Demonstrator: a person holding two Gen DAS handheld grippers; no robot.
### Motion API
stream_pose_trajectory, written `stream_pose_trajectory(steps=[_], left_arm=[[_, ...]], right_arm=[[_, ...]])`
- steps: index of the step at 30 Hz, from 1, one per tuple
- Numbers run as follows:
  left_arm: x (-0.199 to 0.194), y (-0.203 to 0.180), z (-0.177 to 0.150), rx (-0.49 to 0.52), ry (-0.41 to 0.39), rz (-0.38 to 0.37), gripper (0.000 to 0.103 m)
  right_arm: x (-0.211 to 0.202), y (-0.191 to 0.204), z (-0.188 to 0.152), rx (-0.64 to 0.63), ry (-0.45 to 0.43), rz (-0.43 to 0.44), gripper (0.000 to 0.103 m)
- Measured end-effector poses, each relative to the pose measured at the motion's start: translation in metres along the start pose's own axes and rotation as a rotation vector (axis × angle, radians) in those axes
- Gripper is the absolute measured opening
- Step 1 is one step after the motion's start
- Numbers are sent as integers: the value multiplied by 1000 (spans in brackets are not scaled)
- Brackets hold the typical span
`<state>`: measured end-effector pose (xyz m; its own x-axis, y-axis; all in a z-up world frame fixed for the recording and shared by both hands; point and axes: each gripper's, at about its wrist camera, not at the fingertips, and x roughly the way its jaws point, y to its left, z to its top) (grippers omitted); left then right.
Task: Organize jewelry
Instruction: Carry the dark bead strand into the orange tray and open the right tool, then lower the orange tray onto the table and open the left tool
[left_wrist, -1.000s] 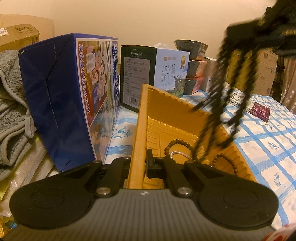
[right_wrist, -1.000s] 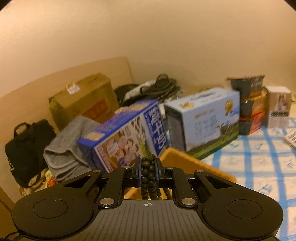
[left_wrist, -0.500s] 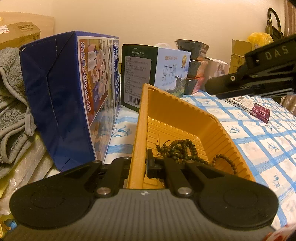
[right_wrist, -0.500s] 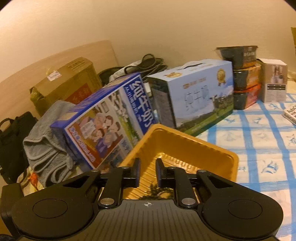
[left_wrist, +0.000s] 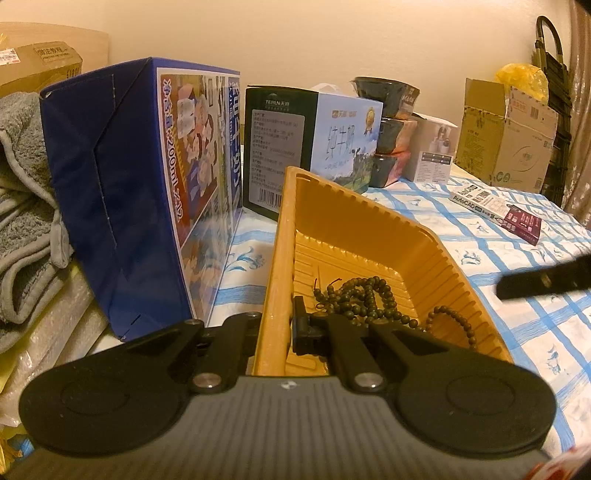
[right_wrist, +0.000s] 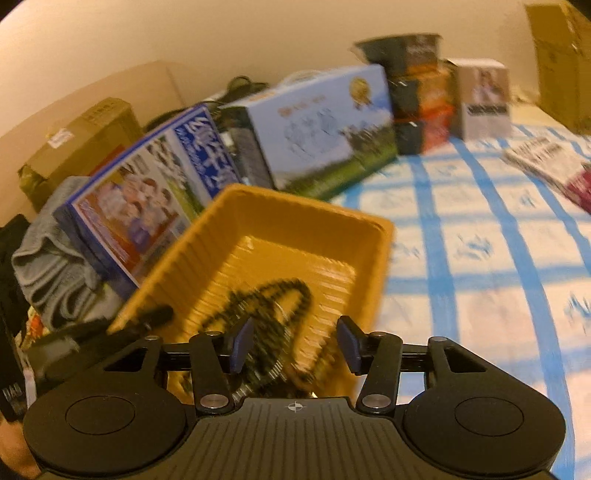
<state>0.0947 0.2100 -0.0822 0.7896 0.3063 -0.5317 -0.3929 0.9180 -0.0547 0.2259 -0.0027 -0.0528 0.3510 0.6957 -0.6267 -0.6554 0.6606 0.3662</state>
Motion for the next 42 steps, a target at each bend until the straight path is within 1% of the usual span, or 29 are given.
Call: stream_pose_trajectory(steps=[6,12,16,25,31,32,33,35,37,38,39,40,42], left_arm=[[3,-2,-1,9,3,14,4],[10,-3,0,19,5,26,4],[14,-2,0,18,6,29,4],[23,17,-9,-67,72,11,6],[23,27,-16,-97,108,-1,7],[23,28,-17,-97,115,-1,9],[23,28,-17,-100,122,-3,15],[21,32,-19,-117,135,-7,21],[15,34,-21,-114,126,6,30],[11,34,-21,-107,115,16,37],[8,34,-19,-103,109,18,41],[5,36,-18,-101,107,13,42],[0,37,-16,-98,116,7,47]], right_arm=[[-13,-23,-17,52,10,-34,53],[-17,-33,-22,26,16,-92,53],[-18,-37,-23,42,14,-102,53],[-21,-37,-31,49,24,-109,55],[-23,-35,-34,49,23,-117,60],[-23,-35,-34,50,22,-119,62],[-23,-35,-35,51,21,-122,63],[-24,-35,-35,49,20,-129,65],[-25,-35,-36,47,19,-132,66],[-25,-35,-36,48,19,-135,67],[-26,-35,-37,50,18,-139,68],[-27,-35,-38,50,17,-142,69],[-28,-34,-39,52,15,-147,70]])
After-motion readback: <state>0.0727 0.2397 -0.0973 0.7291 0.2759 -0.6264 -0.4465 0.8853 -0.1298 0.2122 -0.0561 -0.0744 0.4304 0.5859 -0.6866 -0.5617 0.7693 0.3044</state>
